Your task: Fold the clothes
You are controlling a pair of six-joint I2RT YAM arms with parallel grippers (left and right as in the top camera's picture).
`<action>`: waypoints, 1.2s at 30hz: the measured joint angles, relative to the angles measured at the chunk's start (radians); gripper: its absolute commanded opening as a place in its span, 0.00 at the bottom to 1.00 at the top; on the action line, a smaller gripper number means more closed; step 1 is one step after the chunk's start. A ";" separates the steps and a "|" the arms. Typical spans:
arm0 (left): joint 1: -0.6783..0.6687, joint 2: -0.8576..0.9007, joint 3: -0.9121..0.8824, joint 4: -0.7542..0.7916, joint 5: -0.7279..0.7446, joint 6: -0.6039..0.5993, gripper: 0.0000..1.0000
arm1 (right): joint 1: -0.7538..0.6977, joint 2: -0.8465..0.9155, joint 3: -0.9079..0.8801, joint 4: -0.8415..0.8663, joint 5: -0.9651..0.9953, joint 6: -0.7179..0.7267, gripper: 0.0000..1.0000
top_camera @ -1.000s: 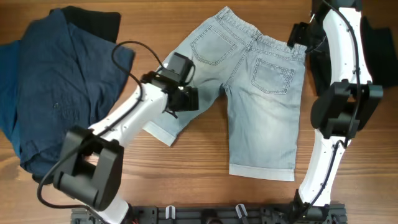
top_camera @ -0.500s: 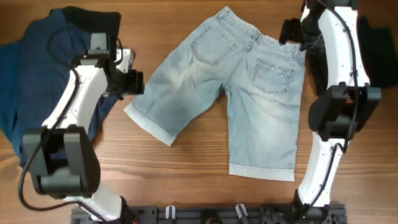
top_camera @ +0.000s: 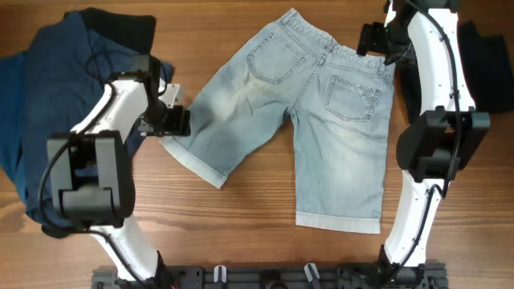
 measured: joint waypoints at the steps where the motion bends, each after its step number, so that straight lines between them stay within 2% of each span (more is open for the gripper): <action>1: 0.000 0.008 0.000 0.000 0.000 0.002 0.25 | 0.000 0.000 0.000 0.002 0.000 0.000 0.89; 2: 0.000 0.011 0.000 0.000 0.001 -0.002 0.13 | 0.000 0.000 0.000 0.003 0.000 0.000 0.89; 4: 0.000 0.011 0.000 -0.001 0.000 -0.002 0.04 | 0.000 0.000 0.000 0.010 0.000 0.000 0.90; 10: 0.000 0.011 0.000 -0.013 -0.001 -0.041 0.04 | 0.000 0.000 0.000 0.011 0.000 -0.019 0.90; 17: 0.000 0.011 0.015 0.223 0.000 -0.115 0.04 | 0.000 0.000 0.000 0.013 0.000 -0.026 0.90; 24: 0.000 0.019 0.143 0.426 0.004 -0.164 0.04 | 0.000 0.000 0.000 0.024 -0.031 -0.026 0.90; 36: 0.005 0.364 0.537 0.378 0.019 -0.220 0.04 | 0.000 0.000 0.000 0.135 -0.109 -0.026 0.91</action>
